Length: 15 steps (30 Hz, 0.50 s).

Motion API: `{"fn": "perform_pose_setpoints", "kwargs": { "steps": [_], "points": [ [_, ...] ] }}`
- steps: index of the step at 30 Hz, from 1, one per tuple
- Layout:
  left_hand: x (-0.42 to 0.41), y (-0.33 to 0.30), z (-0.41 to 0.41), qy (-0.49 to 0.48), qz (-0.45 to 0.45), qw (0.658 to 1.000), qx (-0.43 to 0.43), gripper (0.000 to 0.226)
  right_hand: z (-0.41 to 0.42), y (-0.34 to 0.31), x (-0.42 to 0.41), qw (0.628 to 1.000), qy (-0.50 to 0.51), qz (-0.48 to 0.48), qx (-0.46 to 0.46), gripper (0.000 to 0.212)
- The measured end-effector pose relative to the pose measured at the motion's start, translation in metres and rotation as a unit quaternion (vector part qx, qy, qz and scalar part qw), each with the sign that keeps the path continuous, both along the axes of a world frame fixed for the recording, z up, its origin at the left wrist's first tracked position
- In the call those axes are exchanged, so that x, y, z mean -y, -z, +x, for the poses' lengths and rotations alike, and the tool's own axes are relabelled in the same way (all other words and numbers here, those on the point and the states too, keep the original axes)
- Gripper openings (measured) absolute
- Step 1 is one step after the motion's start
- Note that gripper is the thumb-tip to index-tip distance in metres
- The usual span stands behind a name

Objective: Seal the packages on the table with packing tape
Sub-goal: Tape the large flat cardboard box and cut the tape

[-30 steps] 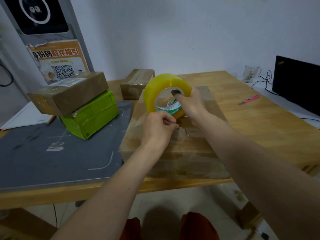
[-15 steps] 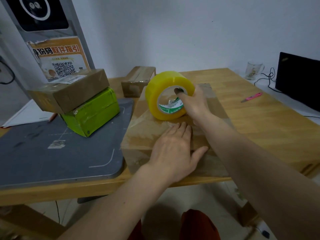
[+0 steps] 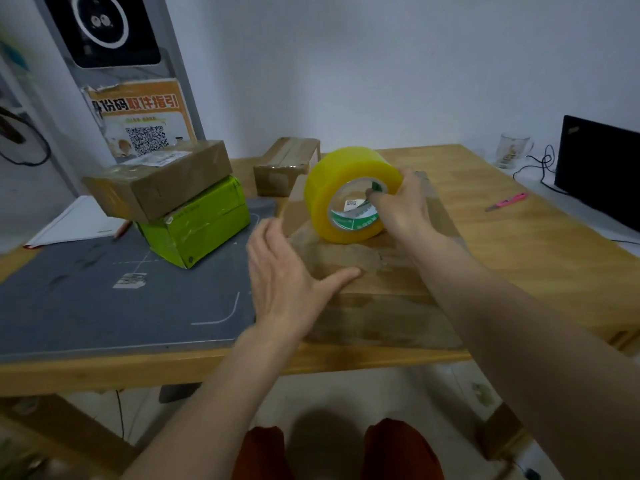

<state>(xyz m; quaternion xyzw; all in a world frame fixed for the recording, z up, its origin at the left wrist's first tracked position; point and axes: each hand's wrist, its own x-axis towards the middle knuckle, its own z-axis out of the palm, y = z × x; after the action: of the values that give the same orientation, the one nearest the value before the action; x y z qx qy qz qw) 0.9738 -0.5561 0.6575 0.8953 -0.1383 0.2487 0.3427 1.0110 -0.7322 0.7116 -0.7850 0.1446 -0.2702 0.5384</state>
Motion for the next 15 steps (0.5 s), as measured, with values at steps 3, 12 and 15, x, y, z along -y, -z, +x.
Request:
{"fn": "perform_pose_setpoints", "kwargs": {
  "steps": [3, 12, 15],
  "points": [
    [-0.002, -0.011, 0.02, 0.05, 0.027, 0.989, -0.139, 0.152, -0.005, -0.001, -0.003, 1.0, 0.009, -0.017, -0.006, 0.029],
    [-0.004, -0.012, 0.031, 0.038, 0.107, 0.974, -0.197, 0.153, -0.034, -0.011, -0.006, 0.996, 0.02, -0.087, -0.018, 0.03],
    [-0.004, -0.013, 0.029, 0.033, 0.115, 0.972, -0.203, 0.152, -0.045, -0.007, -0.006, 0.995, 0.023, -0.089, -0.033, 0.035]
  ]
}}
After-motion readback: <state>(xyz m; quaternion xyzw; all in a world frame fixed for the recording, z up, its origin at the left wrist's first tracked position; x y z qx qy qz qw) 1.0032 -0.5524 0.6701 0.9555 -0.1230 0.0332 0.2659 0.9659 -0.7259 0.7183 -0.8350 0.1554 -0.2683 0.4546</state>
